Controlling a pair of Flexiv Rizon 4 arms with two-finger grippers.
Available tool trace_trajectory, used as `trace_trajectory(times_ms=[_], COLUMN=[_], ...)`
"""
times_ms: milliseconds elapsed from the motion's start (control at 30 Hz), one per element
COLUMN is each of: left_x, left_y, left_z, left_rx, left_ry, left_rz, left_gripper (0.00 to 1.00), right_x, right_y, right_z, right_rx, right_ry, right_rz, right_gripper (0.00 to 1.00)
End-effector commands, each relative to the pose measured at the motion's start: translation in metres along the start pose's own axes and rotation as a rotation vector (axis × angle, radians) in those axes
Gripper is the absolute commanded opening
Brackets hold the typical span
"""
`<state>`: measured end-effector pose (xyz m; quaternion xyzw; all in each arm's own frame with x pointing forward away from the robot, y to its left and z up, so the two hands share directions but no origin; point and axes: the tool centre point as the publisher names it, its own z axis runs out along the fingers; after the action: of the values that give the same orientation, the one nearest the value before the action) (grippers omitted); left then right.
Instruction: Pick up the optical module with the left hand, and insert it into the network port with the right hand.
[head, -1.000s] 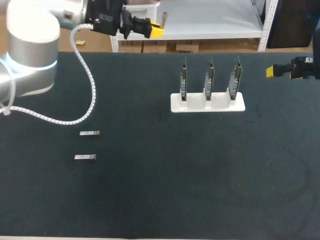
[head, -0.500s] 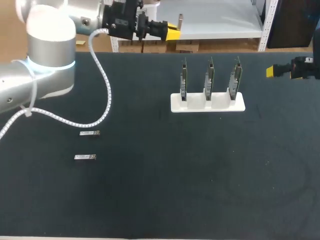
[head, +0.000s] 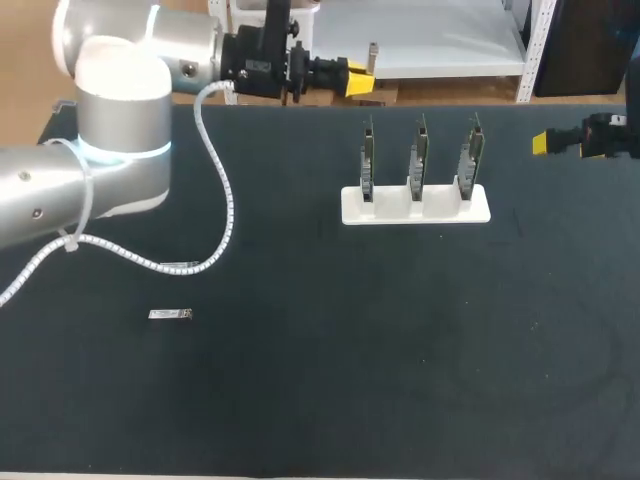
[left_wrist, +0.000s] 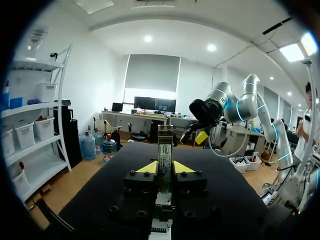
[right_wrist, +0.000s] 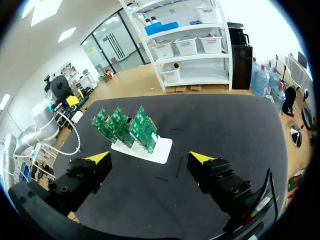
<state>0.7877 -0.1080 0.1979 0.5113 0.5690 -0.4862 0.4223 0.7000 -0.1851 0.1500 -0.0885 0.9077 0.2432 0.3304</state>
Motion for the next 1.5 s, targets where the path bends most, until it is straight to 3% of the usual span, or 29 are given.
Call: trace_trajectory(times_ms=[33, 733, 1500], left_x=[0.006, 0.025, 0.035], left_y=[-0.008, -0.01, -0.014], left_z=[-0.001, 0.009, 0.01], left_rx=[-0.012, 0.036, 0.026], left_ry=[-0.012, -0.014, 0.005], left_rz=[-0.001, -0.056, -0.074], left_gripper=[0.0, 0.0, 0.0], right_x=[0.0, 0.0, 0.0], right_y=[0.0, 0.0, 0.0], right_z=[0.0, 0.0, 0.0], right_rx=[0.0, 0.0, 0.0], right_ry=[0.0, 0.0, 0.0], right_rz=[0.0, 0.0, 0.0], right_gripper=[1.0, 1.0, 1.0])
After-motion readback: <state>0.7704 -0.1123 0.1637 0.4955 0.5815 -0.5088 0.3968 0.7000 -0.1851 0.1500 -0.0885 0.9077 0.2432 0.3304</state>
